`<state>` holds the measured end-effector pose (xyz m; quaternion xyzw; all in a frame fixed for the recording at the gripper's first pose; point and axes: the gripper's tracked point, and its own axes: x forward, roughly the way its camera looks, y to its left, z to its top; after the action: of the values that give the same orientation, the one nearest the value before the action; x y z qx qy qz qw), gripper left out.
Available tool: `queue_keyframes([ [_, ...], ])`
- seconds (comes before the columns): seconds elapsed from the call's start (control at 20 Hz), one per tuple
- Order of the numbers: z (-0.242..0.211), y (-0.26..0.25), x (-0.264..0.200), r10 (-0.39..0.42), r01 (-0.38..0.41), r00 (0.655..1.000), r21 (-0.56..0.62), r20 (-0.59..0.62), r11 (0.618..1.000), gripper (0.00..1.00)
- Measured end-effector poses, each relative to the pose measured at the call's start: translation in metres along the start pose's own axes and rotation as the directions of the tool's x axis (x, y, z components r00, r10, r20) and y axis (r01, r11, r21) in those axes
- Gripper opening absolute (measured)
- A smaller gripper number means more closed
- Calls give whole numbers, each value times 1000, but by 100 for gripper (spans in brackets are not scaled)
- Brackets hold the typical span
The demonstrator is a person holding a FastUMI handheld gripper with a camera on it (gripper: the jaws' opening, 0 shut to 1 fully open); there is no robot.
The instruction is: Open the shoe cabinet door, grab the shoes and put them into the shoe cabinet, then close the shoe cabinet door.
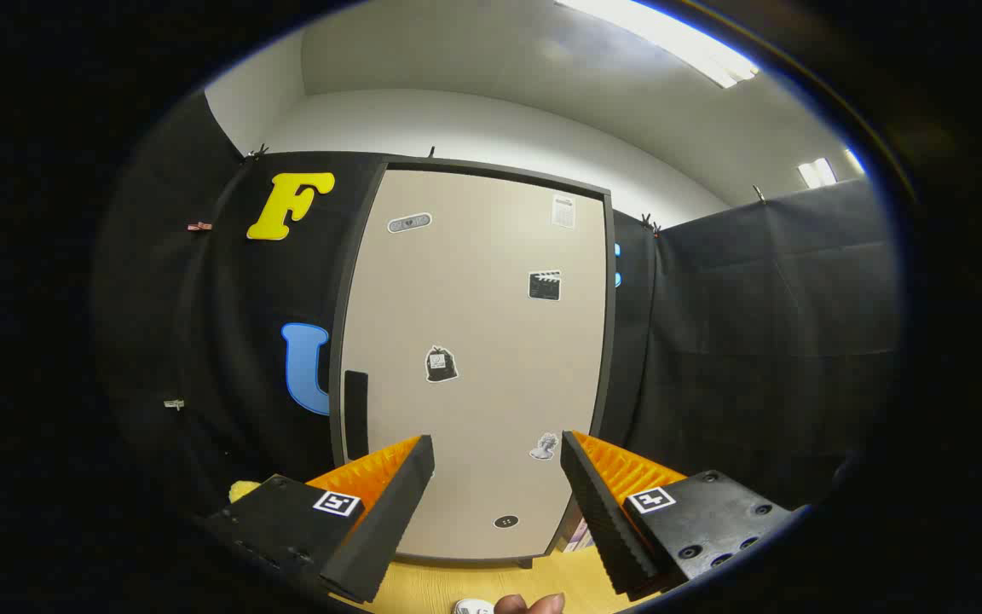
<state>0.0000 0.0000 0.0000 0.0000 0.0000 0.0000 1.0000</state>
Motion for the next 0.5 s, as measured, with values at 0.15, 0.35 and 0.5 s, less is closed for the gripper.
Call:
queue_keyframes([
  [0.15, 0, 4, 2, 2, -2, 1000, 6, 0, 1000, 97],
  [0.35, 0, 7, 1, 9, -9, 1000, 24, -7, 1000, 97],
  [0.5, -3, 9, 2, 13, -12, 1000, 44, -17, 999, 97],
])
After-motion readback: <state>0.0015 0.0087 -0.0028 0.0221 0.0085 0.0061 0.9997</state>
